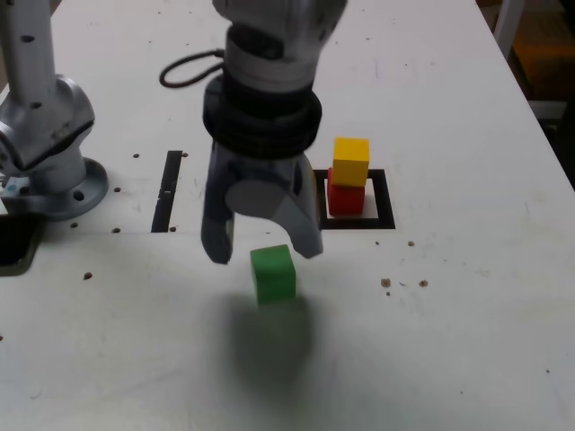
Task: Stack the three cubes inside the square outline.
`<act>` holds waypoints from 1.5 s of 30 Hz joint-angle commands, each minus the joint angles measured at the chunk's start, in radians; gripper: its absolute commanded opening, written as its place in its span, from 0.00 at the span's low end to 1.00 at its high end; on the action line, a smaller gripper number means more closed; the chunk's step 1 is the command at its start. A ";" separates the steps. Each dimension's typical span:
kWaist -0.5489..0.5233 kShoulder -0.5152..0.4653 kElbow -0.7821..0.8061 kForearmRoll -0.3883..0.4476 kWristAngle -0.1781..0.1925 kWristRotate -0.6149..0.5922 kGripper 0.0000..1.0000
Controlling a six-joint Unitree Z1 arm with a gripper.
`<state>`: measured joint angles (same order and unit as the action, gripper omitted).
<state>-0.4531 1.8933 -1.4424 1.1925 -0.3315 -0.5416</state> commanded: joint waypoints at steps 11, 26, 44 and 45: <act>0.016 0.018 0.085 -0.090 -0.032 -0.002 0.82; 0.043 0.062 0.108 -0.128 -0.043 0.002 0.82; 0.111 0.133 0.122 -0.138 -0.067 0.080 0.73; 0.112 0.133 0.124 -0.138 -0.068 0.081 0.69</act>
<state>-0.3440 2.0215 -1.3203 1.0519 -0.3977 -0.4620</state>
